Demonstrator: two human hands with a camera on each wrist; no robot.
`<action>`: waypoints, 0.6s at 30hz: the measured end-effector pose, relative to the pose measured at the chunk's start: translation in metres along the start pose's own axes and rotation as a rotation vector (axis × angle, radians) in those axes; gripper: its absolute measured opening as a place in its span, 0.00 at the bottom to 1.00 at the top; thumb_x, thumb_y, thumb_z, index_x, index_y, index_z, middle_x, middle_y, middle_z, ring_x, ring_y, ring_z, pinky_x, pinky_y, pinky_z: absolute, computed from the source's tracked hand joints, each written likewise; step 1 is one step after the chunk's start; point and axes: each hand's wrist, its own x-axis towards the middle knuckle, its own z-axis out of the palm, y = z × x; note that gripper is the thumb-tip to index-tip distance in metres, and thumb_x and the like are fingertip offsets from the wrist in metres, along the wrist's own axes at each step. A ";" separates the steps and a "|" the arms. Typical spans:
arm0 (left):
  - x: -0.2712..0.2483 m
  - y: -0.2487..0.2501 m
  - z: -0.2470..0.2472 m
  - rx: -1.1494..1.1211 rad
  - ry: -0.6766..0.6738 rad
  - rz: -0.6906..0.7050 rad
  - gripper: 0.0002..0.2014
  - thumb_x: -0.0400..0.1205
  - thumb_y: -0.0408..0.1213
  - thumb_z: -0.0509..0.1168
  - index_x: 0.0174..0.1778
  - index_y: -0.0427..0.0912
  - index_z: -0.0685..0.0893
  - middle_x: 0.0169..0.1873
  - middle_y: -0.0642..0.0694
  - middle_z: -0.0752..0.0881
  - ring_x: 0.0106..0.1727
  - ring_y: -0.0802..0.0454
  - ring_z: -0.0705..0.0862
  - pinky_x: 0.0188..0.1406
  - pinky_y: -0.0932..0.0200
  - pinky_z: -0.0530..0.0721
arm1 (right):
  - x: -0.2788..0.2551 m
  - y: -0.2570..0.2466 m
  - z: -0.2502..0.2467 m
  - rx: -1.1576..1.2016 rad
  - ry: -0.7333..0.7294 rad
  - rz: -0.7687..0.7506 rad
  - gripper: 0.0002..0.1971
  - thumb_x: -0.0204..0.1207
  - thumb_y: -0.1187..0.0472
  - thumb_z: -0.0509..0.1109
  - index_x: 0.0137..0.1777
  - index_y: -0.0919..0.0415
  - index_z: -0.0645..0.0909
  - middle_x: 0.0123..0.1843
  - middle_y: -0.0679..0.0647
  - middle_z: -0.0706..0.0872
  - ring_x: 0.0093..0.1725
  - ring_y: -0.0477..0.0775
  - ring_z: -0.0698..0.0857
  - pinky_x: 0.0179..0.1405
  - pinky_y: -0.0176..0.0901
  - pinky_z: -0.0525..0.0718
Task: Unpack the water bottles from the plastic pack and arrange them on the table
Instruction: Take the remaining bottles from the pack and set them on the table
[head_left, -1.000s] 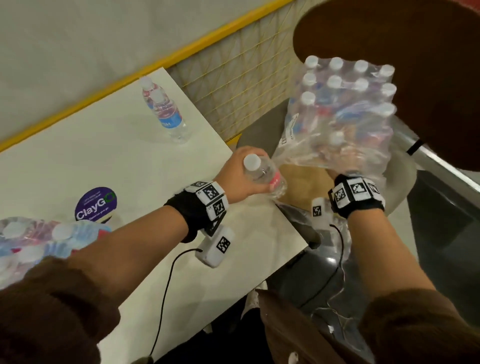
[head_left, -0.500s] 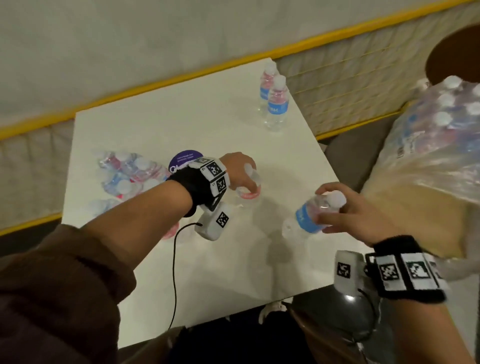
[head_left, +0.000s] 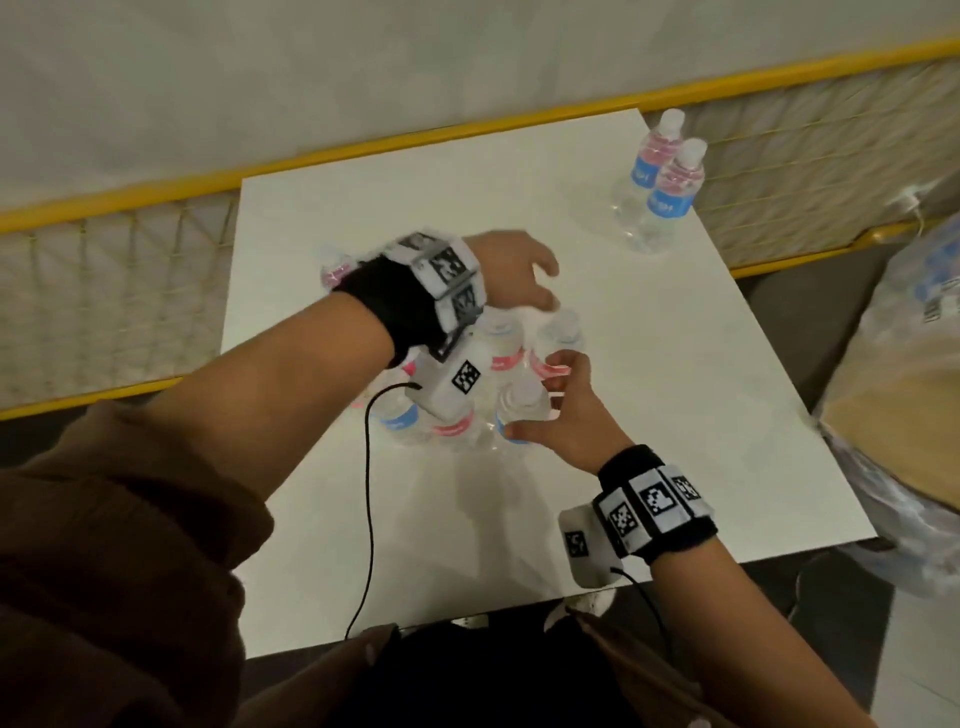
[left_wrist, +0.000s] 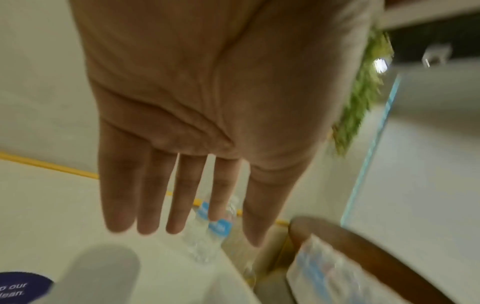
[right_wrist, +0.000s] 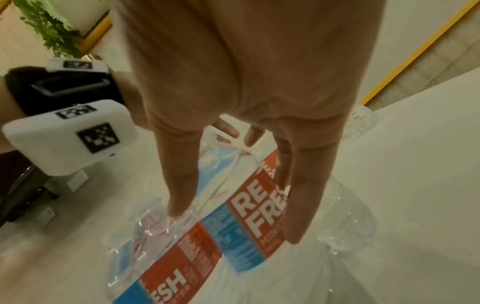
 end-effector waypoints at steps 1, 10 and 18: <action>-0.009 -0.013 -0.012 -0.078 0.026 -0.020 0.25 0.81 0.52 0.64 0.73 0.48 0.74 0.68 0.49 0.80 0.68 0.50 0.78 0.62 0.62 0.72 | 0.000 0.002 0.004 0.019 0.024 0.005 0.42 0.60 0.65 0.84 0.66 0.56 0.57 0.59 0.54 0.74 0.56 0.53 0.79 0.47 0.34 0.81; -0.052 -0.173 -0.021 -0.641 0.320 -0.524 0.26 0.80 0.58 0.62 0.73 0.54 0.72 0.73 0.50 0.73 0.71 0.46 0.72 0.66 0.42 0.78 | -0.007 0.022 -0.010 0.493 0.112 0.370 0.31 0.70 0.55 0.77 0.65 0.48 0.61 0.67 0.63 0.74 0.62 0.64 0.81 0.59 0.64 0.83; -0.051 -0.230 0.057 -1.166 -0.037 -0.769 0.56 0.55 0.80 0.65 0.79 0.60 0.60 0.77 0.51 0.64 0.76 0.36 0.70 0.64 0.31 0.74 | 0.021 0.024 0.001 0.995 -0.060 0.536 0.39 0.64 0.25 0.64 0.76 0.33 0.63 0.77 0.65 0.67 0.68 0.78 0.76 0.48 0.73 0.83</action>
